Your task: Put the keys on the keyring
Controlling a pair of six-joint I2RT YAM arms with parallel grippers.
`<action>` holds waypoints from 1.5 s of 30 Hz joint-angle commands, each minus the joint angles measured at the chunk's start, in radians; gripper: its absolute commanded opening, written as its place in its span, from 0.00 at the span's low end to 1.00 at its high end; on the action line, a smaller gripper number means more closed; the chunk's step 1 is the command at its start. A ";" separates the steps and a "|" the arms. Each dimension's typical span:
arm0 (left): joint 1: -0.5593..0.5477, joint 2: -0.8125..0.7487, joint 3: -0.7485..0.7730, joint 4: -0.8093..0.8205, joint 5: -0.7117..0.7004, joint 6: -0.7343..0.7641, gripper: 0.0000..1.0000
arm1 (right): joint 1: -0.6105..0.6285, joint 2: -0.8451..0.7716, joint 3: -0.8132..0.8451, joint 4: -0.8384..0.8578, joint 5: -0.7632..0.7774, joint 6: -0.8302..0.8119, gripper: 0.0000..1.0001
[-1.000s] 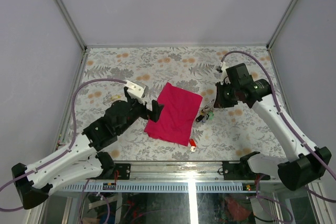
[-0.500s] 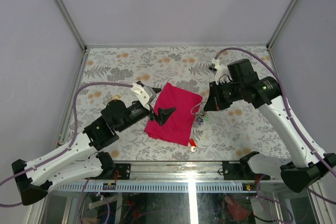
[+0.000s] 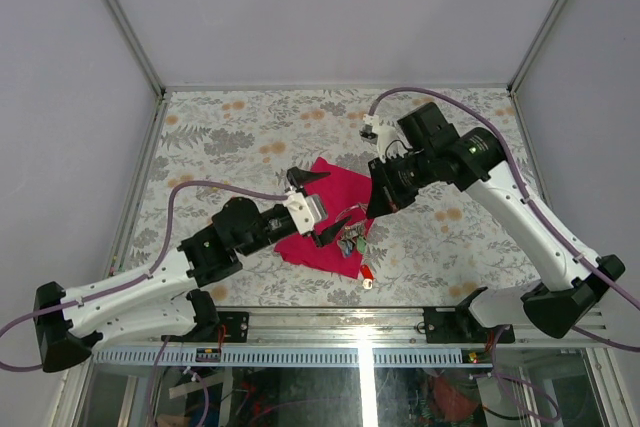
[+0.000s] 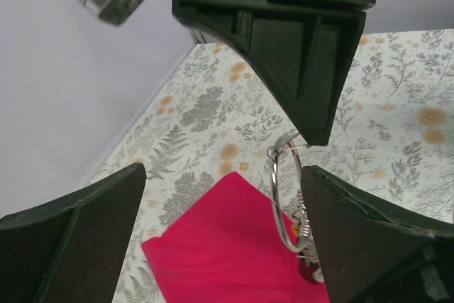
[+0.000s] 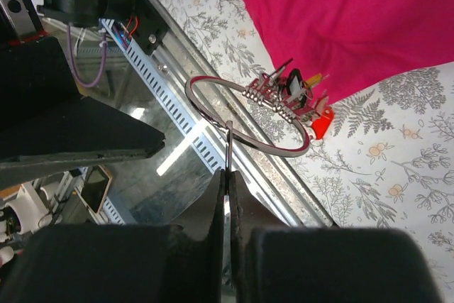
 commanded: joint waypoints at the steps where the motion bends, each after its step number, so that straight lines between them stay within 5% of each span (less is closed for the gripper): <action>1: -0.024 -0.003 -0.016 0.098 0.003 0.130 0.91 | 0.042 0.023 0.079 -0.028 -0.038 -0.012 0.00; 10: -0.057 -0.012 -0.033 0.037 0.047 0.229 0.82 | 0.078 0.060 0.148 -0.062 -0.067 -0.015 0.00; 31: -0.158 0.058 0.016 0.007 -0.107 0.414 0.52 | 0.102 0.084 0.158 -0.085 -0.080 -0.015 0.00; 39: -0.172 0.077 0.034 -0.021 -0.103 0.453 0.36 | 0.105 0.090 0.159 -0.083 -0.086 -0.010 0.00; 45: -0.177 0.073 0.038 -0.019 -0.106 0.449 0.13 | 0.107 0.092 0.157 -0.076 -0.084 -0.004 0.00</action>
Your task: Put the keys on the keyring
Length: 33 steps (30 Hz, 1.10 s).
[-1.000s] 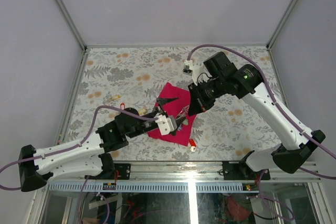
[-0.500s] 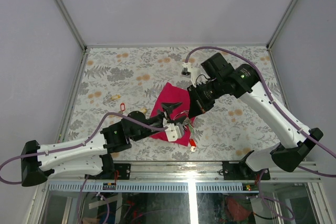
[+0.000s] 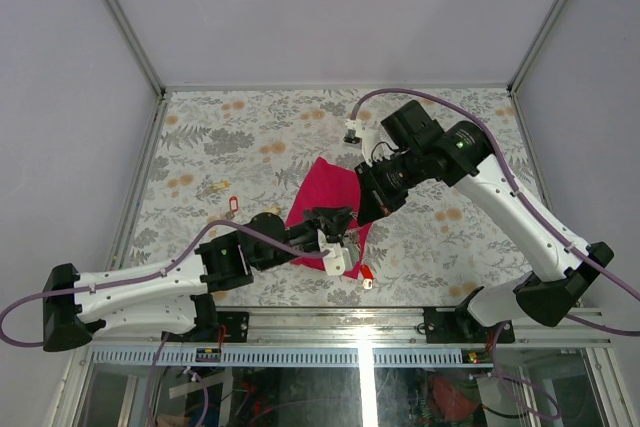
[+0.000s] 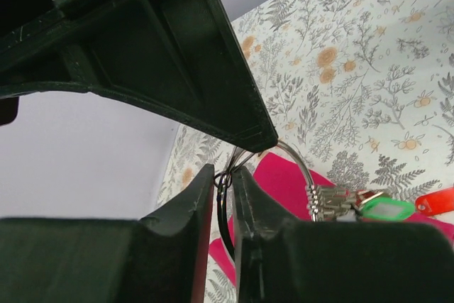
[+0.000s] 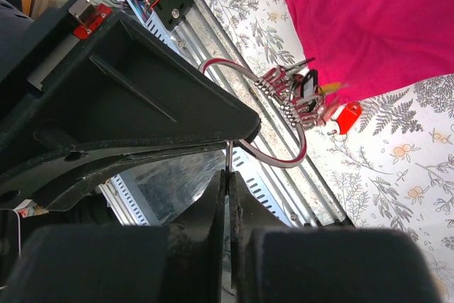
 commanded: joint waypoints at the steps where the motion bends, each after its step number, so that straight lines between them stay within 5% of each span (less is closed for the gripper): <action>1: -0.010 -0.008 0.041 0.024 -0.013 0.010 0.09 | 0.010 0.007 0.043 0.011 -0.053 0.012 0.00; 5: -0.012 -0.019 0.032 0.037 -0.021 -0.007 0.00 | 0.011 -0.001 0.045 0.031 -0.032 0.027 0.01; 10: -0.013 -0.033 0.014 0.075 -0.057 -0.052 0.00 | 0.011 -0.058 0.034 0.106 0.014 0.056 0.35; 16: -0.013 -0.030 0.034 0.072 -0.130 -0.166 0.00 | 0.011 -0.197 -0.064 0.310 0.115 0.106 0.55; 25: -0.012 -0.061 0.075 0.036 -0.258 -0.417 0.00 | 0.011 -0.440 -0.362 0.717 0.269 0.213 0.57; 33: -0.014 -0.050 0.094 0.026 -0.311 -0.463 0.00 | 0.011 -0.426 -0.388 0.744 0.225 0.265 0.53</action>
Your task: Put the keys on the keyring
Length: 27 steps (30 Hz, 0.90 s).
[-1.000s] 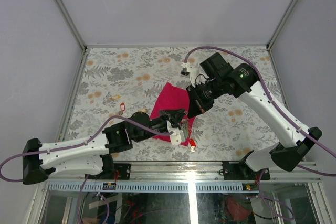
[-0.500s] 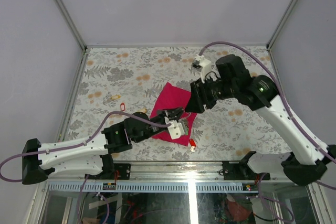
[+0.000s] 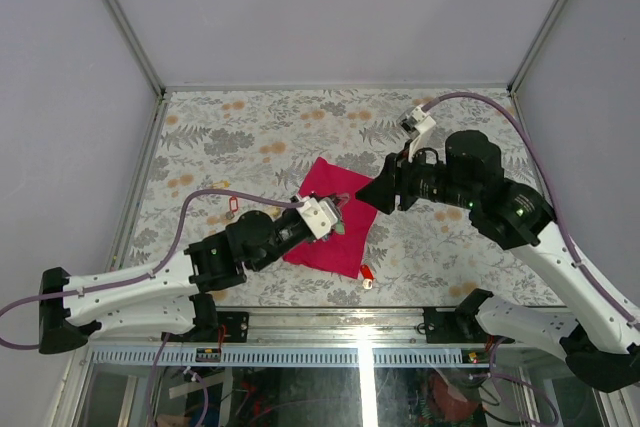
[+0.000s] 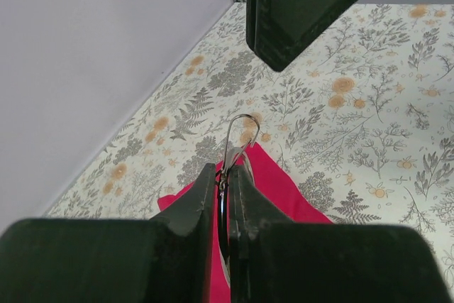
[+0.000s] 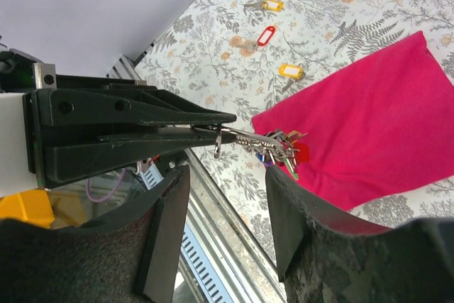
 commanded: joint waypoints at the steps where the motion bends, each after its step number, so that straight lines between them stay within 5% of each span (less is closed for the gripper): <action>1: -0.007 0.003 0.065 0.046 -0.059 -0.054 0.00 | 0.006 0.022 0.005 0.103 -0.013 0.049 0.53; 25: -0.007 0.027 0.087 0.028 -0.069 -0.048 0.00 | 0.006 0.125 -0.023 0.172 -0.107 0.116 0.25; 27: -0.007 0.026 0.087 0.026 -0.069 -0.047 0.00 | 0.005 0.129 -0.021 0.176 -0.112 0.117 0.17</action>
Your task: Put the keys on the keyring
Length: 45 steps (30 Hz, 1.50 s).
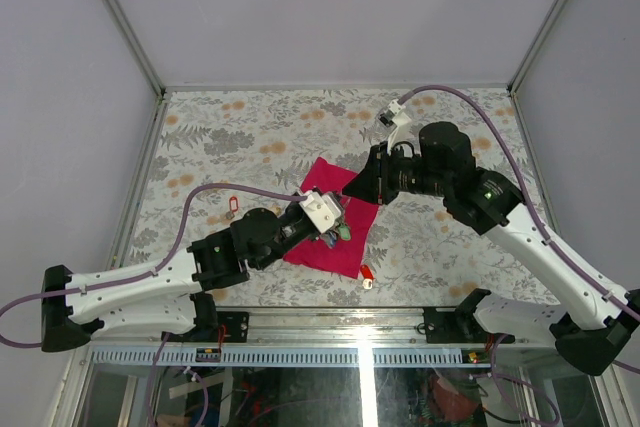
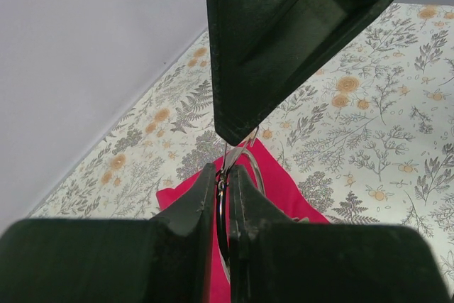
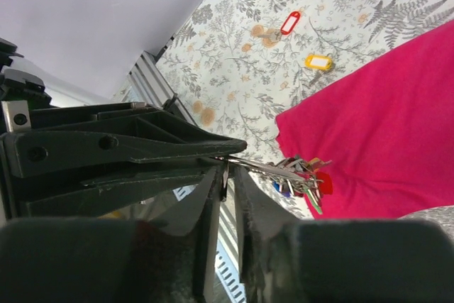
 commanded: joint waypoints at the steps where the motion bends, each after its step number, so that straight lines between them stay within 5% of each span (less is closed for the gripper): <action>1: -0.007 -0.006 0.045 0.057 -0.023 0.000 0.00 | 0.006 0.012 0.007 0.065 -0.041 0.014 0.11; 3: -0.008 -0.009 0.046 0.054 -0.023 -0.002 0.01 | 0.006 0.015 0.015 0.065 -0.049 0.014 0.01; 5: -0.007 -0.014 0.046 0.050 -0.018 -0.001 0.06 | 0.006 0.015 0.021 0.067 -0.056 0.014 0.00; 8: -0.007 -0.024 0.035 0.055 -0.003 0.006 0.30 | 0.007 0.010 0.034 0.067 -0.061 0.015 0.00; 13: -0.006 -0.054 0.001 0.097 0.056 0.053 0.38 | 0.007 0.008 0.053 0.056 -0.079 0.018 0.00; 30: -0.006 -0.072 -0.046 0.118 0.131 0.243 0.37 | 0.007 -0.003 0.077 0.042 -0.110 0.027 0.00; 45: -0.006 -0.066 -0.038 0.112 0.135 0.259 0.14 | 0.006 0.000 0.076 0.042 -0.123 0.036 0.00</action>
